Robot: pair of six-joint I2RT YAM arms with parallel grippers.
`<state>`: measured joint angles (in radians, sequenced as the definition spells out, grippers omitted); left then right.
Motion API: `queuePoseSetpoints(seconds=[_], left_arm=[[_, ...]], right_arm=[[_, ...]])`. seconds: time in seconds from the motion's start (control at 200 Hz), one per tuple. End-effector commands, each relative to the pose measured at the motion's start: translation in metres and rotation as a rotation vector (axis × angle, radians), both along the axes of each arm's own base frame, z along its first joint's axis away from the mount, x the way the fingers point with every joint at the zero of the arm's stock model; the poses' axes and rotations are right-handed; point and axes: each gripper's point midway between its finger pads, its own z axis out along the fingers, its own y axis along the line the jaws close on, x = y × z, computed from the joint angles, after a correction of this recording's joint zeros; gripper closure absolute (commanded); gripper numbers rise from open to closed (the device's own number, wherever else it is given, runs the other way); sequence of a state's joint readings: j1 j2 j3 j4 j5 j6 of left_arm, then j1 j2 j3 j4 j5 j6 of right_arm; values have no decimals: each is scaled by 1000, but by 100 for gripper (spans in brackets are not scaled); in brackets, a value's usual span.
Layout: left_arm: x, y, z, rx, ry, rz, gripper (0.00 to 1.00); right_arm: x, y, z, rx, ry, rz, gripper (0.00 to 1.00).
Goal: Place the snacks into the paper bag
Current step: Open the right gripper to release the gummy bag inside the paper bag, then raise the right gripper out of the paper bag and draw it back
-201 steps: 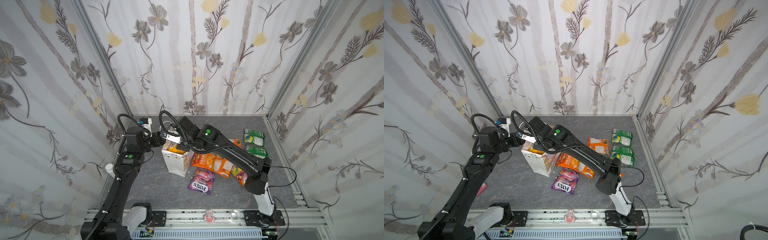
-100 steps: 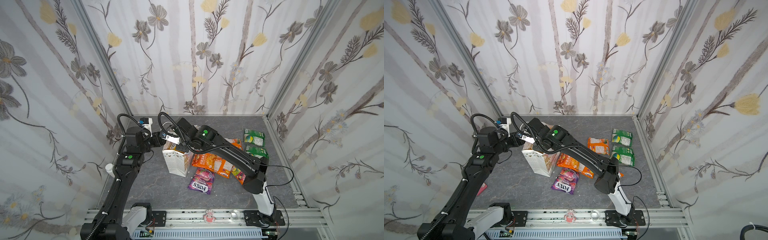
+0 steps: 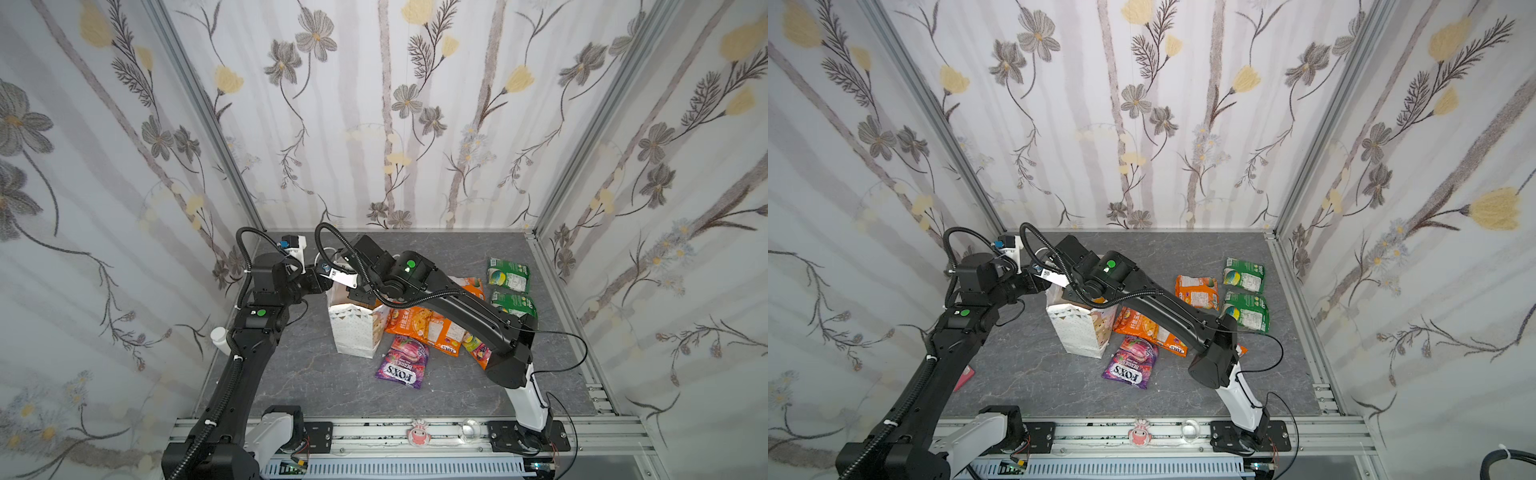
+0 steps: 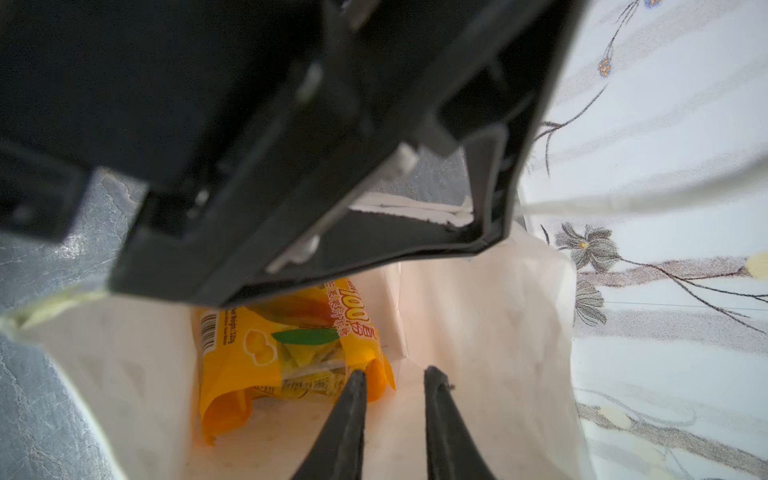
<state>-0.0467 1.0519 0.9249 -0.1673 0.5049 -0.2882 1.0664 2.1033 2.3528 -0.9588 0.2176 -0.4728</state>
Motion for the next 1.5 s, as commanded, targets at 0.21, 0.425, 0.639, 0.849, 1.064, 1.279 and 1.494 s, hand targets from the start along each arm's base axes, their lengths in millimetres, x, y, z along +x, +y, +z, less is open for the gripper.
queuePoseSetpoints(seconds=[0.21,0.425,0.639,0.849,1.064,1.279,1.494], left_arm=[[1,0,8,-3,-33,0,32],[2,2,8,4,-33,11,32],[2,3,8,5,-32,15,32],[2,3,7,8,-32,21,32],[3,3,6,8,-29,20,32],[2,4,9,8,-37,24,32],[3,5,8,9,-31,26,33]], right_arm=[[-1,14,42,163,-49,-28,69],[-3,11,58,228,-38,-84,69],[-9,10,82,352,7,-126,69],[-21,-3,115,468,48,-169,70],[-66,-25,147,565,78,-211,65],[-80,-97,126,740,65,-351,59],[-63,-182,47,1008,268,-545,50]])
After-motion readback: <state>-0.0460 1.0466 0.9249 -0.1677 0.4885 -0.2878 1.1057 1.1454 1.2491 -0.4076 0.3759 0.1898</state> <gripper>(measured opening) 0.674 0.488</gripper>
